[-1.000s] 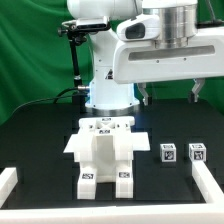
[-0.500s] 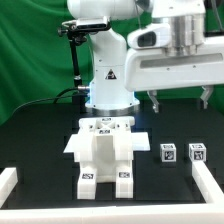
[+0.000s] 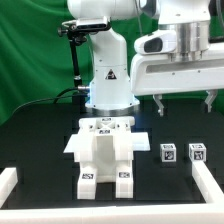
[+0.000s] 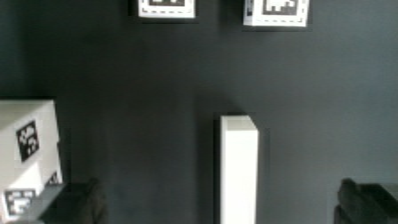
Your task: Assemble chair
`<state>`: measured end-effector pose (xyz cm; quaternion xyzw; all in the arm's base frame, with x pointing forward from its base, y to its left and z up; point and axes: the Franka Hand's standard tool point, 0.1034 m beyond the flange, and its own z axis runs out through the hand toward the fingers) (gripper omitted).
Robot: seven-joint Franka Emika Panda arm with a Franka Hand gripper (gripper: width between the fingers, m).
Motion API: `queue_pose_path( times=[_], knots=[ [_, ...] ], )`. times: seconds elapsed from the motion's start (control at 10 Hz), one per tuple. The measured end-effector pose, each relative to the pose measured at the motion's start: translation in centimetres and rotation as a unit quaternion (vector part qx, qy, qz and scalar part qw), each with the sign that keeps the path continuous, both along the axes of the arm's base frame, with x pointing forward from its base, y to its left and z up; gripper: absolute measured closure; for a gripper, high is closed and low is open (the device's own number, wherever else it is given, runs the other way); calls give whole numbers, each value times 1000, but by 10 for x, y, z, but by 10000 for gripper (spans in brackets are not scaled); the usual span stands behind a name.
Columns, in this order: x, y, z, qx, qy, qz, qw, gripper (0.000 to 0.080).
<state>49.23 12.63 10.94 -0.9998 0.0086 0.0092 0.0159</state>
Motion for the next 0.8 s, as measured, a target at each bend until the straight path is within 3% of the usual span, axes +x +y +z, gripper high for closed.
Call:
queue_pose_path(
  times=[0.3,0.4,0.8],
  knots=[
    [-22,40,-26,-5,-27,2,1000,151],
    [-24,46,-36,-5,-40,7,999,151],
    [-23,47,-37,-5,-43,8,999,151]
  ],
)
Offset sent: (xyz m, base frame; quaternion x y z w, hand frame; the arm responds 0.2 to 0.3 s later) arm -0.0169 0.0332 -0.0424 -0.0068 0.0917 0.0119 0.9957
